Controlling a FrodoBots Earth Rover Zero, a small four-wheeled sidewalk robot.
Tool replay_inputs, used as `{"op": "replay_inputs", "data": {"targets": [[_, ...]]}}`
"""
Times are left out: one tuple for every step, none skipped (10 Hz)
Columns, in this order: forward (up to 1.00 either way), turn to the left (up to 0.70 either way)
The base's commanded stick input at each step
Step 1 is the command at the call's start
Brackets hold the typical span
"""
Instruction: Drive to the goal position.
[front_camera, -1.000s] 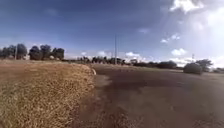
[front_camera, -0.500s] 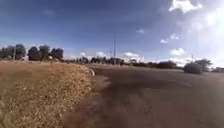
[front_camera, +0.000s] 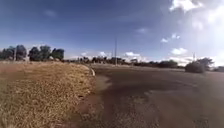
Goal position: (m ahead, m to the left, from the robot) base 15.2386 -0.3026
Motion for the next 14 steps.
{"op": "replay_inputs", "data": {"targets": [[0.45,0.00],[0.45,0.00],[0.45,-0.01],[0.45,-0.02],[0.45,-0.27],[0.45,-0.27],[0.45,-0.27],[0.45,-0.27],[0.45,-0.27],[0.45,-0.27],[0.45,-0.27],[0.45,-0.23],[0.45,-0.20],[0.45,0.00]]}}
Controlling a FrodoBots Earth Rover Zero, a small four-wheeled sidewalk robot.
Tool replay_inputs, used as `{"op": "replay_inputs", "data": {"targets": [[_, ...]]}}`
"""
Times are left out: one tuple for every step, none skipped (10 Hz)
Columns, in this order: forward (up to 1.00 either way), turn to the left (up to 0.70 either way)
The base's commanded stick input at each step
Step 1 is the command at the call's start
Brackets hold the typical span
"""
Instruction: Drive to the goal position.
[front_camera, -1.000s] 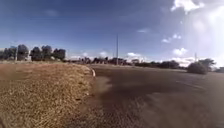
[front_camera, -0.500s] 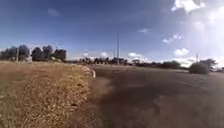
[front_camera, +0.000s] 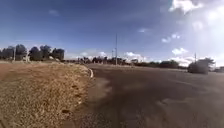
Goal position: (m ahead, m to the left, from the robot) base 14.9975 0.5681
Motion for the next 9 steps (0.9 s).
{"op": "replay_inputs", "data": {"targets": [[0.45,0.00],[0.45,0.00],[0.45,0.00],[0.45,0.00],[0.45,0.00],[0.45,0.00],[0.45,0.00],[0.45,0.00],[0.45,0.00]]}}
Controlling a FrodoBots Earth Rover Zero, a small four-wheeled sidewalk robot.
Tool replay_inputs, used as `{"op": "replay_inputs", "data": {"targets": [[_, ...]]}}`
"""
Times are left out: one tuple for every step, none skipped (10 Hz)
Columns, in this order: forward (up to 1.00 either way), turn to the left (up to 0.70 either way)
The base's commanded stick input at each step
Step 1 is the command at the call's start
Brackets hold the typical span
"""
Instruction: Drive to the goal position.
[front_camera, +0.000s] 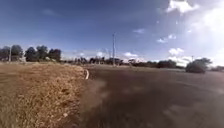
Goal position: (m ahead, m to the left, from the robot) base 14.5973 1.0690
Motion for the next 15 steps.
{"op": "replay_inputs", "data": {"targets": [[0.45,0.00],[0.45,0.00],[0.45,0.00],[0.45,0.00],[0.45,0.00],[0.45,0.00],[0.45,0.00],[0.45,0.00],[0.45,0.00],[0.45,0.00],[0.45,0.00],[0.45,0.00],[0.45,0.00],[0.45,0.00],[0.45,0.00]]}}
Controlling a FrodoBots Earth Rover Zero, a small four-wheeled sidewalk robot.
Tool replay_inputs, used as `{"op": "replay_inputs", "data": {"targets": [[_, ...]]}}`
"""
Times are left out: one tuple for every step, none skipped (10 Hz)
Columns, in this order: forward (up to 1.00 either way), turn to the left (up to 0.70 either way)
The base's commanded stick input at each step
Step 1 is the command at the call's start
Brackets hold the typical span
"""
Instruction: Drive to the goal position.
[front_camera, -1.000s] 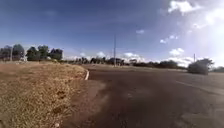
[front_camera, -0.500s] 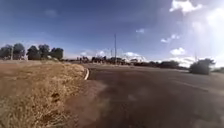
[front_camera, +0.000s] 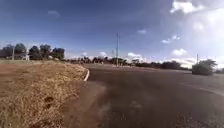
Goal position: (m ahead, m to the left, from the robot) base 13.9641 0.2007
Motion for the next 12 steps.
{"op": "replay_inputs", "data": {"targets": [[0.45,0.00],[0.45,0.00],[0.45,0.00],[0.45,0.00],[0.45,0.00],[0.45,0.00],[0.45,0.00],[0.45,0.00],[0.45,0.00],[0.45,0.00],[0.45,0.00],[0.45,0.00]]}}
